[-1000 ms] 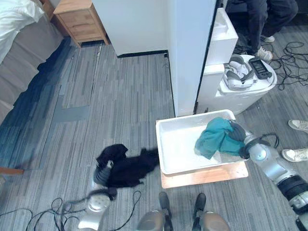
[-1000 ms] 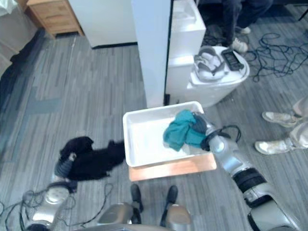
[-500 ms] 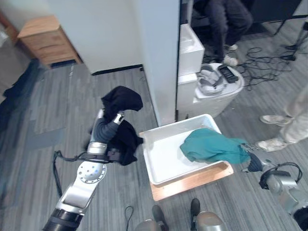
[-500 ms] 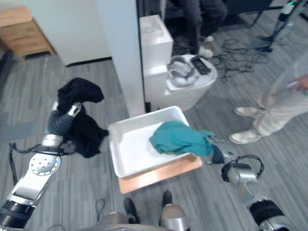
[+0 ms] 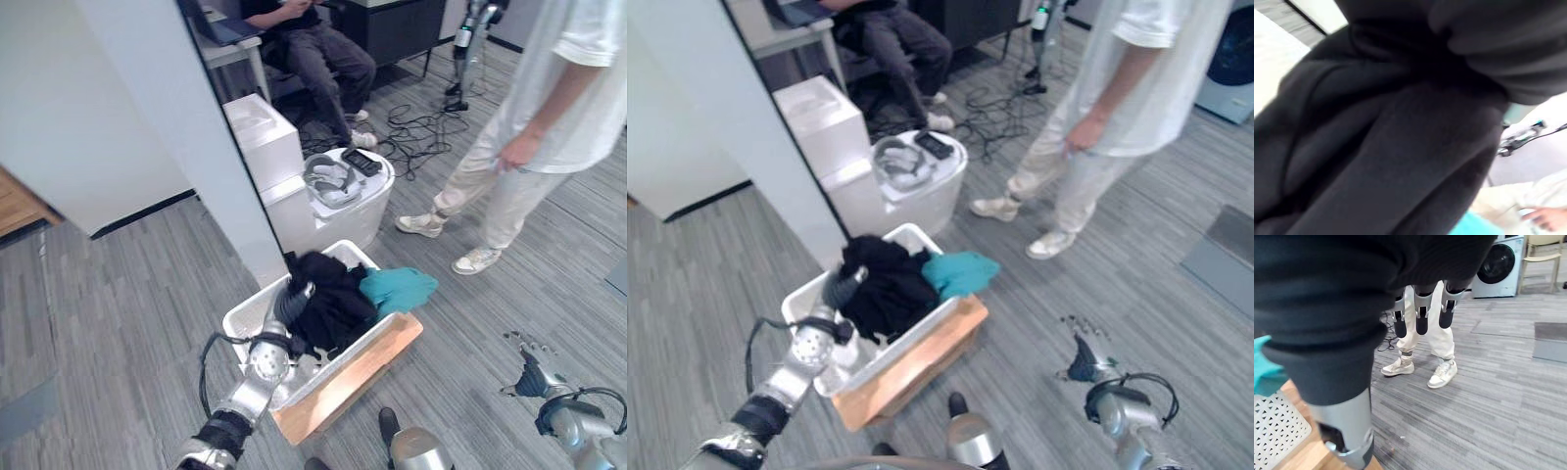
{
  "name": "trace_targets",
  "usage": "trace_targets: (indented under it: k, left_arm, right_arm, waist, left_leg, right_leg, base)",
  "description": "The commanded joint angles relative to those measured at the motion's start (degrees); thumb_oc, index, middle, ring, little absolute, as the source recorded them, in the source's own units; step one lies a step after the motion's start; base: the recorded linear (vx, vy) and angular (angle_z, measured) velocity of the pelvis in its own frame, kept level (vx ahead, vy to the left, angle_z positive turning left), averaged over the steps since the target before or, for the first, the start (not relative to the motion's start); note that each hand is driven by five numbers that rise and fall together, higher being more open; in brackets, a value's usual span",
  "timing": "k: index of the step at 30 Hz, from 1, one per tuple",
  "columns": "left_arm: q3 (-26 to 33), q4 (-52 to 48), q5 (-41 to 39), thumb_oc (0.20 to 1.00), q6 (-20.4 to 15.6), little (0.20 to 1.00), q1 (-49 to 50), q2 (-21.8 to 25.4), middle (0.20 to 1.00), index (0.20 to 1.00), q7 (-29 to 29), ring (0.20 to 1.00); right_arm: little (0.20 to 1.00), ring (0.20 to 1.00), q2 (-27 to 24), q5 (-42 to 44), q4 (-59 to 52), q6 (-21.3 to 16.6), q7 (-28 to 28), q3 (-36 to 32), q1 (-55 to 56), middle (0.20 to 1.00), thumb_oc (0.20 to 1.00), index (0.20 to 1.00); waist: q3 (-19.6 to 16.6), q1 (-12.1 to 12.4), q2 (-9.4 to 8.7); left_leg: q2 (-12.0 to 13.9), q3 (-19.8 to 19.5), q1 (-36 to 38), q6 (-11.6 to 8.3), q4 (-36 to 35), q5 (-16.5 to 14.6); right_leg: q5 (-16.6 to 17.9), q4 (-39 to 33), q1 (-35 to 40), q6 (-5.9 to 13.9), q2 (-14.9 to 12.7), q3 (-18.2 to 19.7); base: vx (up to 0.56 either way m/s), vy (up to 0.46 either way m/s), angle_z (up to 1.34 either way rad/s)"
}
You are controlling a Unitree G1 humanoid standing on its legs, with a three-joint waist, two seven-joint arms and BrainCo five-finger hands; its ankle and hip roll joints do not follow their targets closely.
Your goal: Tidy up the quilt and then pick up the clothes from the bed and put them into the laundry hamper.
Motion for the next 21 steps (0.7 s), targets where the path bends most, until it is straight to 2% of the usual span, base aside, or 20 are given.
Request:
trace_targets:
  k: [1, 3, 6, 7, 10, 12, 15, 18, 21]
  left_arm:
    - [1.7, 5.3, 2.3, 1.0, 0.1, 1.0, -7.5, 0.3, 1.0, 1.0, 3.3, 1.0]
    - [5.1, 15.8, -3.1, 1.0, 2.1, 1.0, -8.2, -1.7, 1.0, 1.0, 2.3, 1.0]
    - [6.8, 16.7, -6.4, 1.0, 1.8, 1.0, -7.9, -1.6, 1.0, 1.0, 2.2, 1.0]
    - [8.4, 15.9, -9.7, 1.0, 0.9, 1.0, -7.3, -1.2, 1.0, 1.0, 2.4, 1.0]
    - [9.3, 14.7, -11.4, 1.0, -0.1, 1.0, -6.6, -0.6, 1.0, 1.0, 2.8, 1.0]
    - [13.7, 6.4, -16.2, 1.0, -3.5, 1.0, 1.1, 2.6, 1.0, 1.0, 2.5, 1.0]
    - [17.6, 4.9, -18.5, 1.0, -4.9, 1.0, 5.6, 3.8, 1.0, 1.0, 3.7, 1.0]
    - [20.1, 6.2, -19.5, 1.0, -5.1, 1.0, 9.0, 4.1, 1.0, 1.0, 3.7, 1.0]
    - [21.7, 11.2, -20.6, 1.0, -4.1, 1.0, 11.2, 3.5, 1.0, 1.0, 2.6, 1.0]
  right_arm:
    - [1.0, 1.0, -1.0, 2.5, 2.8, 0.7, -1.3, -1.1, -4.9, 1.0, 1.0, 1.0]
    - [1.0, 1.0, 1.1, 4.4, 10.5, 2.2, -0.2, -0.1, -5.4, 1.0, 1.0, 1.0]
    - [1.0, 1.0, 2.4, 5.3, 15.4, 2.5, 0.2, 0.7, -5.8, 1.0, 1.0, 1.0]
    - [1.0, 1.0, 3.9, 6.3, 21.6, 3.0, 0.7, 1.4, -5.9, 1.0, 1.0, 1.0]
    - [1.0, 1.0, 5.2, 7.9, 25.4, 3.2, 0.9, 1.5, -5.7, 1.0, 1.0, 1.0]
    - [1.0, 1.0, 9.0, 13.3, 33.6, 4.2, 1.4, -1.5, -3.3, 1.0, 1.0, 1.0]
    - [1.0, 1.0, 12.3, 16.5, 39.9, 4.7, 1.9, -2.7, -2.9, 1.0, 1.0, 1.0]
    - [1.0, 1.0, 14.6, 17.7, 42.6, 4.9, 2.6, -2.1, -3.9, 1.0, 1.0, 1.0]
    - [1.0, 1.0, 16.2, 15.5, 43.3, 4.6, 3.5, 1.3, -5.9, 1.0, 1.0, 1.0]
  waist:
    - [-0.1, 0.9, -0.17]
    - [0.0, 0.5, 0.39]
    - [-0.1, 0.5, 0.6]
    - [-0.3, 1.0, 0.77]
    - [-0.3, 1.3, 0.75]
    - [-0.5, 3.5, 0.5]
    - [-0.7, 5.6, 0.14]
    - [-0.9, 7.8, -0.23]
    - [-1.1, 9.8, -0.52]
  left_leg:
    - [4.4, -0.4, 2.9, -5.08, 0.1, -0.3]
    - [4.6, -0.2, 2.5, -5.36, 0.1, 0.0]
    - [4.7, -0.4, 2.6, -5.47, 0.1, 0.2]
    - [4.8, -0.8, 2.7, -5.58, 0.1, 0.3]
    - [4.8, -1.1, 2.8, -5.64, 0.1, 0.4]
    - [4.8, -2.2, 3.2, -5.83, 0.1, 0.5]
    - [4.8, -3.2, 3.5, -5.86, 0.1, 0.6]
    - [4.7, -4.2, 3.6, -5.83, 0.1, 0.7]
    - [4.8, -5.2, 3.4, -5.76, 0.1, 0.8]
  right_leg:
    - [-4.4, 0.4, -0.2, 5.66, -2.6, -1.1]
    - [-4.3, 0.4, -0.5, 5.51, -2.5, -1.1]
    - [-4.4, 0.4, -0.3, 5.42, -2.4, -1.5]
    - [-4.7, 0.4, 0.2, 5.32, -2.3, -2.0]
    - [-4.8, 0.4, 0.5, 5.25, -2.4, -2.3]
    - [-5.2, 0.4, 2.0, 5.12, -2.5, -3.6]
    - [-5.5, 0.4, 3.2, 5.0, -2.5, -4.7]
    - [-5.6, 0.4, 4.0, 4.85, -2.7, -5.8]
    - [-5.7, 0.4, 4.4, 4.77, -2.8, -6.8]
  base:
    - [-0.01, -0.007, -0.04]
    - [-0.01, -0.006, -0.03]
    - [0.0, 0.0, 0.0]
    - [0.0, 0.0, 0.0]
    - [-0.01, -0.02, 0.04]
    - [-0.01, -0.039, 0.23]
    - [0.0, -0.025, 0.27]
    - [-0.02, -0.016, 0.26]
    - [-0.02, 0.0, 0.21]
